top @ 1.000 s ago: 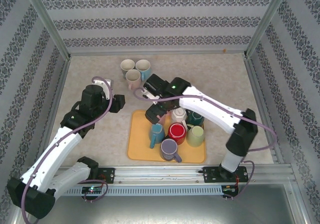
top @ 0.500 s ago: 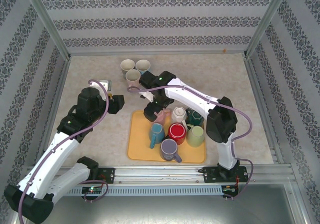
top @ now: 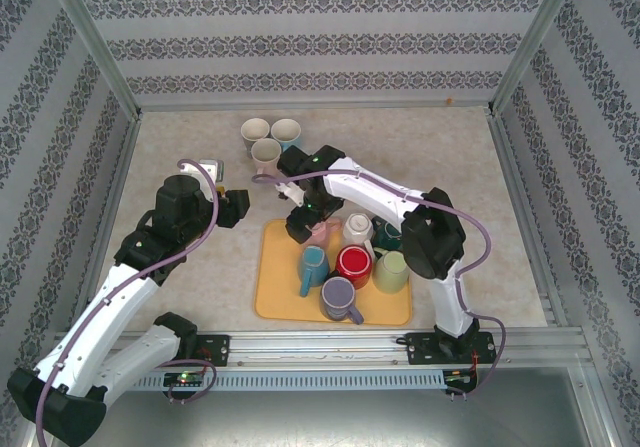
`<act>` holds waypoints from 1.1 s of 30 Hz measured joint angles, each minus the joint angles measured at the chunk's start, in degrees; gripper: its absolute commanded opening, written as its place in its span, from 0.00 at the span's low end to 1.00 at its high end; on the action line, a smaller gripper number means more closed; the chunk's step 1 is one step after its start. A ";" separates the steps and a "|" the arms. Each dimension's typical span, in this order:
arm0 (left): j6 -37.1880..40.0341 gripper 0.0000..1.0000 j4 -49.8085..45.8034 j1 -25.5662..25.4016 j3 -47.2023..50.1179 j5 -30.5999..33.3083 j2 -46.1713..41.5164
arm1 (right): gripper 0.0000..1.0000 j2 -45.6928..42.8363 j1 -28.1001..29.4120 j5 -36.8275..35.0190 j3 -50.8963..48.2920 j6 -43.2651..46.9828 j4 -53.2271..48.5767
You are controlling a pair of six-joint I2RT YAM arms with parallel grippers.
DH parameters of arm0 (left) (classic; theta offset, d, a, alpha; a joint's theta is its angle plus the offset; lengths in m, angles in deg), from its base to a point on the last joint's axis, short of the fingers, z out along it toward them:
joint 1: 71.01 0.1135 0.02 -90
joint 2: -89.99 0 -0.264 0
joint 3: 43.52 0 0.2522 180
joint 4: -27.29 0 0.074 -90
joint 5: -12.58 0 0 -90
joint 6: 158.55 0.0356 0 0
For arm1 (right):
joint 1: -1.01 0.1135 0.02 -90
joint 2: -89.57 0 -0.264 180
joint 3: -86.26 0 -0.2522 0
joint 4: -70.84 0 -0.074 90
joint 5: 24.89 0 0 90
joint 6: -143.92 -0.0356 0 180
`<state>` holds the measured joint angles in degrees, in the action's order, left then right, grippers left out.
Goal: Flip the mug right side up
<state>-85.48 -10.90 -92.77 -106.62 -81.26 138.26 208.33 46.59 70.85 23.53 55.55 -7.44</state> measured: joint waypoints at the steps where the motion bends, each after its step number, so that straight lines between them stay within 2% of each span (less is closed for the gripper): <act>1: 0.00 0.58 0.02 0.00 0.00 0.00 0.00 | 0.82 0.13 -0.11 0.35 -0.22 -0.09 0.24; 7: 0.00 0.58 0.04 0.00 0.13 0.42 0.00 | 0.88 0.11 -0.48 0.94 -1.51 -0.20 1.51; 12: 0.00 0.58 0.07 0.00 0.20 0.63 0.02 | 0.88 0.13 -0.48 0.46 -4.20 -0.20 2.97; 14: 0.00 0.58 0.09 0.00 0.26 0.76 0.04 | 0.84 0.13 -0.48 0.44 -4.33 -0.20 3.30; 20: 0.02 0.58 0.35 0.00 0.39 1.05 0.07 | 0.64 -0.33 -0.50 -0.07 -4.42 -1.27 4.22; 27: 0.02 0.58 0.46 0.00 0.50 1.09 0.15 | 0.60 -1.31 -1.55 0.85 -3.10 -3.67 3.19; 31: 0.02 0.59 0.46 0.00 0.48 0.96 0.28 | 0.57 -5.35 -3.58 2.23 -1.38 -6.32 2.43; 33: 0.02 0.59 0.42 0.00 0.35 0.74 0.42 | 0.49 -9.29 -5.35 3.76 -1.11 -8.13 2.86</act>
<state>-85.46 -10.48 -92.77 -106.27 -80.52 138.67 199.04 41.24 74.61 22.41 47.42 -4.57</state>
